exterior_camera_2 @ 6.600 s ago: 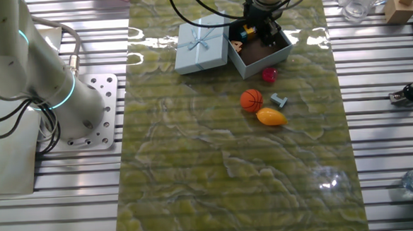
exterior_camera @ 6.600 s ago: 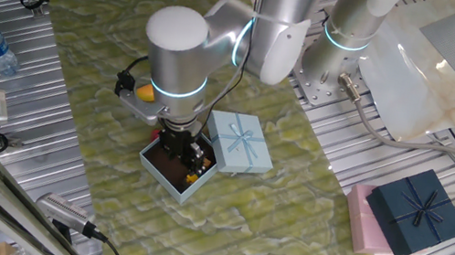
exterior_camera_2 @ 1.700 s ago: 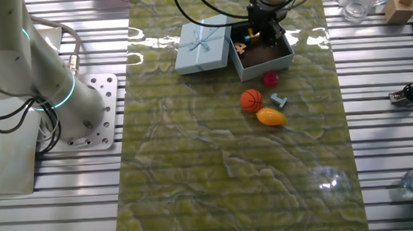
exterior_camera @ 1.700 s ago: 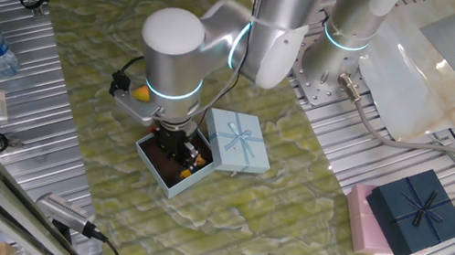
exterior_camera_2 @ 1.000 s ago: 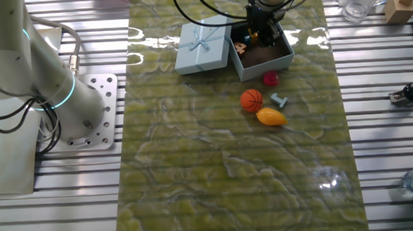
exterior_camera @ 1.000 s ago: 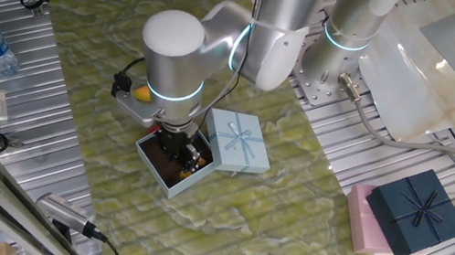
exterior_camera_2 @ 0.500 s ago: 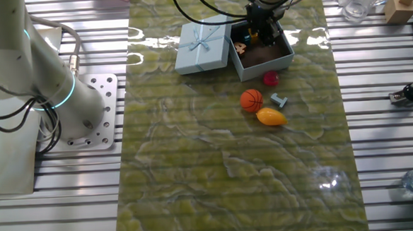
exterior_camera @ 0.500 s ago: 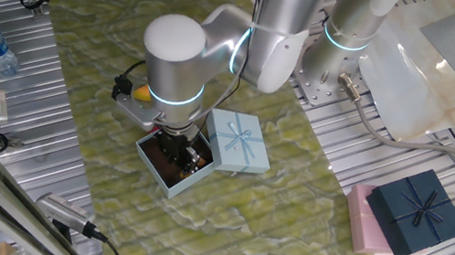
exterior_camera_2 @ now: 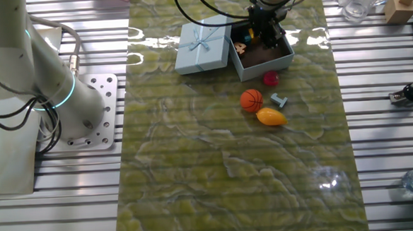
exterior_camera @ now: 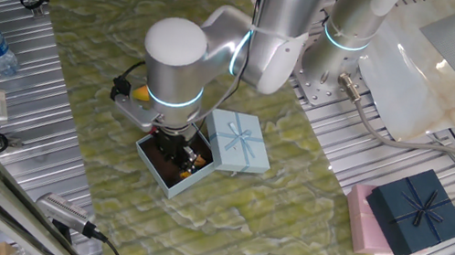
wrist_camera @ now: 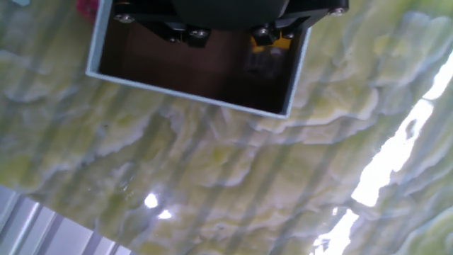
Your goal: Take everything out of the gift box
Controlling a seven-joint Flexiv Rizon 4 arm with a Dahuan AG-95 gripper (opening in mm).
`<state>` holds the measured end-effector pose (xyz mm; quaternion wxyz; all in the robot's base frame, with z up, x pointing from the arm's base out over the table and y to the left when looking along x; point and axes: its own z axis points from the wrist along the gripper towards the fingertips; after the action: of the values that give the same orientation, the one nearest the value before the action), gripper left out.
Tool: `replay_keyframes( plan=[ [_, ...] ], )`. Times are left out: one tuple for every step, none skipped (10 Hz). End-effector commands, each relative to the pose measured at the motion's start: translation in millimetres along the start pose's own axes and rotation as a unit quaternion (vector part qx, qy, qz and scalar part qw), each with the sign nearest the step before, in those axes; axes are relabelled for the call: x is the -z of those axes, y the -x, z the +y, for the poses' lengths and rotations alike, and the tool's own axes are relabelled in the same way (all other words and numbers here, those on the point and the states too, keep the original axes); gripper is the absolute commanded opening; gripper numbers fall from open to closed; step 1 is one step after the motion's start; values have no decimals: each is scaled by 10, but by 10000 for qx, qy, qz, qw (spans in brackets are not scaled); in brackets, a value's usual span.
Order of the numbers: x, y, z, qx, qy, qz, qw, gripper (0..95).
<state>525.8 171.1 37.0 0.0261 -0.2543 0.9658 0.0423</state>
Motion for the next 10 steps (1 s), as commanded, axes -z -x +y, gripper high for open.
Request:
replay_keyframes(
  plan=[
    [-35, 4, 1, -1, -47, 10, 10000, 380],
    [-46, 5, -19, -9, -127, 69, 9999, 380],
    [-55, 1, -33, -7, -136, 88, 9999, 380],
    [-98, -25, -94, 42, -163, 96, 9998, 380],
    [-116, -29, -122, 70, -202, 90, 9997, 380],
    [-127, -23, -141, 71, -335, 132, 9993, 380],
    [-139, -23, -159, 87, -371, 151, 9992, 380],
    [-153, -27, -177, 88, -411, 176, 9990, 380],
    [-194, -31, -216, 84, -457, 187, 9987, 380],
    [-222, -33, -246, 99, -463, 143, 9988, 380]
  ],
)
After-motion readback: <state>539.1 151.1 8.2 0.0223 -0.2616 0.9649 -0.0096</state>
